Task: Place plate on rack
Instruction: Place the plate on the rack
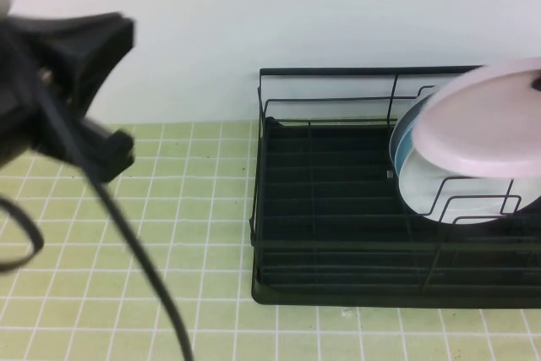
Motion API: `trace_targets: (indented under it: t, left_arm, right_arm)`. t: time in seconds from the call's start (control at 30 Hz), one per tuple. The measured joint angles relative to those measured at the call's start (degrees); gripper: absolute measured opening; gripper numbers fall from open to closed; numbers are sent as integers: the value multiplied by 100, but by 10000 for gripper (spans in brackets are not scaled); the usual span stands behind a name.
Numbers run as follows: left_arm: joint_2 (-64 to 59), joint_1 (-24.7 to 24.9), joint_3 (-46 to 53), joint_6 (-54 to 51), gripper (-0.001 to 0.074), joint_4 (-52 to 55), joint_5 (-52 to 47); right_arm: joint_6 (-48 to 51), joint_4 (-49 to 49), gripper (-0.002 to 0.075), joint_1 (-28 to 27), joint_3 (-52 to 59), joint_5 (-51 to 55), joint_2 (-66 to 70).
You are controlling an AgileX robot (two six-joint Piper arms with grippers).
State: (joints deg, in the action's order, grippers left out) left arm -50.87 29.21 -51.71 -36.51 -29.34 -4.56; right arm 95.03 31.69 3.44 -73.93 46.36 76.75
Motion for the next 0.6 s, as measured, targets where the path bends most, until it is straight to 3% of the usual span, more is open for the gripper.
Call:
trace_targets:
  t: [0.17,0.6]
  left_arm:
    - [242,0,508,37,0,-12,500]
    - [255,0,633,27,0,-34,382]
  right_arm:
    - [10,-51,-3,180,0,-220,280]
    - [26,-526,-3,181,0,-212,628]
